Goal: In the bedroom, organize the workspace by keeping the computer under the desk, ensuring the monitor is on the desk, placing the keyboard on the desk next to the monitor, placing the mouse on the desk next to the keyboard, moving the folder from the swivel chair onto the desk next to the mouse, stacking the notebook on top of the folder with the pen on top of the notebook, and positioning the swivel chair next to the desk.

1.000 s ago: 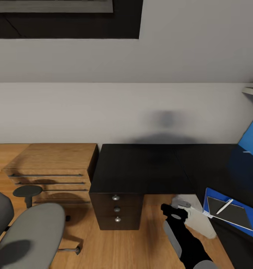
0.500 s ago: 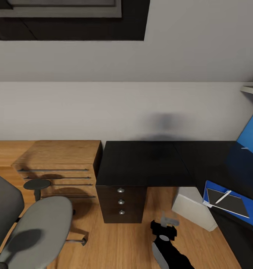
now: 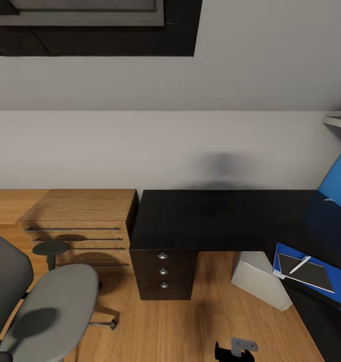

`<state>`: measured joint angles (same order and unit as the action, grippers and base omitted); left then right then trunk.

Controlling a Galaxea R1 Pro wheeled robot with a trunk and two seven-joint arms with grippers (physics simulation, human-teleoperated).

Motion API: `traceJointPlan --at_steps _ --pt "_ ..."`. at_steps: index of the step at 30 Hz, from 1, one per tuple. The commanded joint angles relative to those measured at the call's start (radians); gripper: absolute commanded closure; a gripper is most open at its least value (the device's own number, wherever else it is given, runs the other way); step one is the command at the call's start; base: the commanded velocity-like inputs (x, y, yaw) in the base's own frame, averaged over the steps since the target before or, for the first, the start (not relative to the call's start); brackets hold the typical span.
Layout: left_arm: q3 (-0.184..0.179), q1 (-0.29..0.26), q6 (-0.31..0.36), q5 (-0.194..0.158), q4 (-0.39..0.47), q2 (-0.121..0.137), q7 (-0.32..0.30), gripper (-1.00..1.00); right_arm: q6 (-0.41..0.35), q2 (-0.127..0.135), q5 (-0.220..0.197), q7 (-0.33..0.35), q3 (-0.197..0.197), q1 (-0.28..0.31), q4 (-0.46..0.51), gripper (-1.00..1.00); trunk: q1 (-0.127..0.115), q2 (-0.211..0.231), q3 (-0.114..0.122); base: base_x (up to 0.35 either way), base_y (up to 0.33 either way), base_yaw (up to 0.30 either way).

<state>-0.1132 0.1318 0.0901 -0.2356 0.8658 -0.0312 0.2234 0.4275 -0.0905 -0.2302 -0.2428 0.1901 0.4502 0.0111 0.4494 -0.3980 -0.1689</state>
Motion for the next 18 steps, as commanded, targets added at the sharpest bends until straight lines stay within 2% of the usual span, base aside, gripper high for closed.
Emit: traceJointPlan --at_steps 1,5,12,18 --pt "-0.003 0.000 0.004 -0.008 -0.013 0.001 0.007 -1.00 0.004 -0.001 -0.008 -0.003 0.009 0.001 -0.002 -1.00 0.001 -0.002 -0.002 0.000 0.000 0.000" --pt "-0.003 0.000 -0.001 -0.005 -0.090 0.005 0.007 -1.00 0.013 -0.009 -0.009 0.000 0.009 0.001 -0.009 -1.00 0.001 -0.002 -0.001 0.000 0.000 0.020" --pt "-0.002 0.000 -0.002 -0.005 -0.108 0.007 0.008 -1.00 0.101 -0.012 -0.011 0.000 0.009 0.000 -0.021 -1.00 0.001 -0.002 0.006 -0.004 0.000 0.137" --pt "-0.002 0.000 -0.001 -0.005 -0.112 0.008 0.008 -1.00 0.118 -0.015 -0.012 0.000 0.008 -0.001 -0.026 -1.00 0.001 -0.002 0.014 -0.216 0.000 0.167"
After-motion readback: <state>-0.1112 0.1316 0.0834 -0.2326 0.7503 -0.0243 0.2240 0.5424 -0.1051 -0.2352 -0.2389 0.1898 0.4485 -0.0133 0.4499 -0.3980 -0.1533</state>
